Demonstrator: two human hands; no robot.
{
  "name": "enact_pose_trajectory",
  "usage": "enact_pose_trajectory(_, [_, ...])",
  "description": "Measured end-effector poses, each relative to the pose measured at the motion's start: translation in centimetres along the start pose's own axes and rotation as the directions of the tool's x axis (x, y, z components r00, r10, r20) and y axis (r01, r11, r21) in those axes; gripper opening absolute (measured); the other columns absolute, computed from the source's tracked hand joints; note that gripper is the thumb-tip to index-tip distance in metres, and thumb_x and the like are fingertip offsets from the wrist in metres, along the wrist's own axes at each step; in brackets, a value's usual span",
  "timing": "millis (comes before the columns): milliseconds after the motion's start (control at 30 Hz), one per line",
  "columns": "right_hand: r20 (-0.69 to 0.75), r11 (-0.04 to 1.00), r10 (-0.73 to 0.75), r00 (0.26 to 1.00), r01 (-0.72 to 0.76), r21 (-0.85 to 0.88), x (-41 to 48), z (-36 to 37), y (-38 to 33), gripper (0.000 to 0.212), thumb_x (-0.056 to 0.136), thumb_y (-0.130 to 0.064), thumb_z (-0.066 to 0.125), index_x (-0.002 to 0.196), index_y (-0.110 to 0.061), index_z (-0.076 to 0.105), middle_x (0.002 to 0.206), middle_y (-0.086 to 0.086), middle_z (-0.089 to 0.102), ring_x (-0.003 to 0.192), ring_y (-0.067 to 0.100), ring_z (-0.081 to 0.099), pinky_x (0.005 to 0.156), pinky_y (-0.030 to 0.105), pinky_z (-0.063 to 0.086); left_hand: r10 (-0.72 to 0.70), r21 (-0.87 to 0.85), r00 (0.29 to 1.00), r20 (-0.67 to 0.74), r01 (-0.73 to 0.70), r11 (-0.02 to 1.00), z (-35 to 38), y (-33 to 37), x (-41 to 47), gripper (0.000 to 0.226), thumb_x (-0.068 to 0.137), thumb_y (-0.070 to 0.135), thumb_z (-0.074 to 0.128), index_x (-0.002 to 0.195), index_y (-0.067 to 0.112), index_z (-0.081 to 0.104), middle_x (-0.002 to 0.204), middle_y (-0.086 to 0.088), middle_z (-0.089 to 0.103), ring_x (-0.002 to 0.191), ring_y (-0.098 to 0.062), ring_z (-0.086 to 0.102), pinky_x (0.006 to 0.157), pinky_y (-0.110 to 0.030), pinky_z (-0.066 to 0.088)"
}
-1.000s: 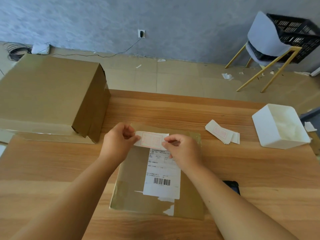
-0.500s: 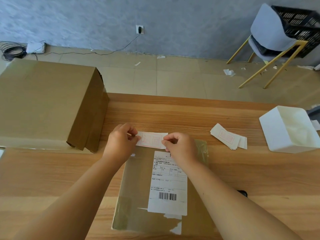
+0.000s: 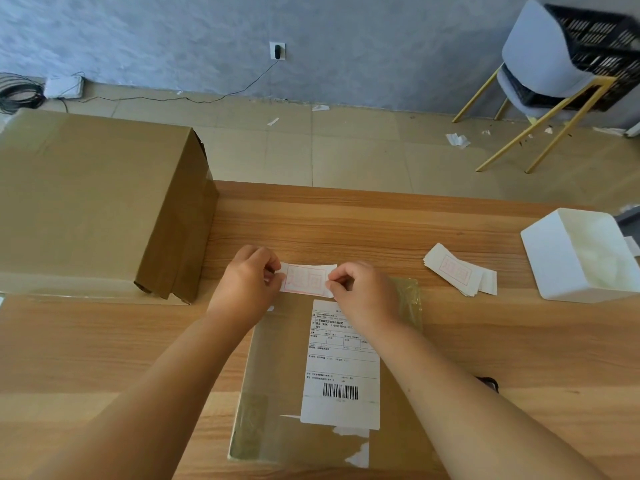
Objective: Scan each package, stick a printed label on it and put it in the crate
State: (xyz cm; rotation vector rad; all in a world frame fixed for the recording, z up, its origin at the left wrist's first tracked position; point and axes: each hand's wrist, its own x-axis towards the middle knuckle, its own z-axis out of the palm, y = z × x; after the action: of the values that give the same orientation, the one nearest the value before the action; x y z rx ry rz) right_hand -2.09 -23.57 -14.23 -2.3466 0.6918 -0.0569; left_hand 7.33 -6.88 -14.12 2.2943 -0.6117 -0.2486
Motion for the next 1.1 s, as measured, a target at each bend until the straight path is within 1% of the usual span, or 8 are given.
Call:
enact_pose_trajectory(200, [0.041,0.985,0.007,0.999,0.001,-0.173,0.2,-0.2,-0.6,0.018,0.084,-0.032,0.066,0.086,-0.040,0.050,0.096,-0.017,0.044,0.060,0.004,0.052,0.049,0.020,0.035,-0.077,0.296,0.997,-0.003,0.075,0.952,0.1,-0.1,-0.1,0.022,0.085,0.029,0.063,0.106,0.025,0.058,0.111,-0.001,0.047,0.108,-0.028,0.041,0.077,-0.042,0.049])
enact_pose_trajectory(333, [0.037,0.986,0.113,0.993,-0.108,-0.131,0.4,-0.4,-1.0,0.032,0.077,-0.049,0.070,0.099,-0.041,0.047,0.106,-0.012,0.040,0.075,0.013,0.055,0.052,0.022,0.033,-0.150,0.199,0.987,0.057,0.136,0.970,0.7,-0.5,-0.4,0.025,0.088,0.034,0.055,0.113,0.031,0.055,0.117,0.000,0.047,0.113,-0.028,0.039,0.078,-0.038,0.045])
enact_pose_trajectory(433, [0.036,0.974,0.098,0.995,-0.089,-0.208,0.1,0.2,-1.3,0.045,0.073,-0.060,0.069,0.106,-0.038,0.047,0.104,-0.012,0.036,0.066,0.006,0.044,0.048,0.021,0.025,-0.175,0.092,0.983,0.055,0.169,0.981,1.0,-0.6,-1.1,0.034,0.084,0.044,0.061,0.116,0.033,0.053,0.115,0.001,0.049,0.107,-0.025,0.047,0.081,-0.039,0.047])
enact_pose_trajectory(600, [0.053,0.991,0.108,0.993,-0.104,-0.084,0.2,-0.2,-0.6,0.035,0.083,-0.037,0.071,0.112,-0.038,0.052,0.110,-0.009,0.043,0.080,0.011,0.051,0.053,0.019,0.031,-0.219,-0.011,0.972,0.088,0.221,0.975,1.2,-1.0,-1.3,0.032,0.089,0.040,0.055,0.121,0.037,0.050,0.123,0.004,0.045,0.104,-0.021,0.051,0.086,-0.041,0.049])
enact_pose_trajectory(700, [0.083,0.990,0.038,0.996,-0.026,-0.139,-0.1,-0.7,-0.1,0.043,0.089,-0.026,0.063,0.127,-0.042,0.048,0.119,-0.005,0.039,0.094,0.017,0.055,0.071,0.028,0.045,-0.185,0.113,0.976,0.111,0.173,0.978,1.4,-0.8,-1.3,0.036,0.093,0.037,0.047,0.129,0.043,0.044,0.129,0.002,0.039,0.116,-0.025,0.037,0.088,-0.040,0.042])
enact_pose_trajectory(800, [0.189,0.933,-0.103,0.977,0.160,-0.321,-0.3,-0.2,-0.2,0.067,0.091,-0.009,0.054,0.142,-0.046,0.032,0.146,-0.006,0.018,0.119,0.020,0.031,0.086,0.029,0.034,-0.119,0.282,0.985,0.129,0.079,0.956,1.7,-0.3,-1.3,0.042,0.095,0.032,0.042,0.134,0.048,0.040,0.140,0.000,0.029,0.121,-0.029,0.025,0.094,-0.047,0.039])
enact_pose_trajectory(867, [0.289,0.877,-0.150,0.946,0.262,-0.402,-0.3,0.2,-0.3,0.077,0.087,-0.003,0.047,0.146,-0.046,0.021,0.155,-0.015,0.006,0.118,0.020,0.020,0.094,0.034,0.023,-0.111,0.341,0.983,0.145,0.055,0.938,1.7,-0.2,-1.2,0.042,0.096,0.034,0.040,0.135,0.049,0.037,0.142,0.003,0.027,0.120,-0.027,0.024,0.094,-0.047,0.037])
enact_pose_trajectory(1100, [0.281,0.837,-0.141,0.949,0.266,-0.478,-0.1,-0.3,1.0,0.046,0.100,-0.031,0.032,0.144,-0.038,0.021,0.151,-0.022,0.026,0.115,0.017,0.022,0.079,0.036,0.015,-0.161,0.343,0.971,0.177,0.093,0.935,1.2,-0.9,-1.2,0.038,0.094,0.050,0.032,0.132,0.054,0.032,0.134,0.009,0.033,0.121,-0.023,0.025,0.089,-0.048,0.039])
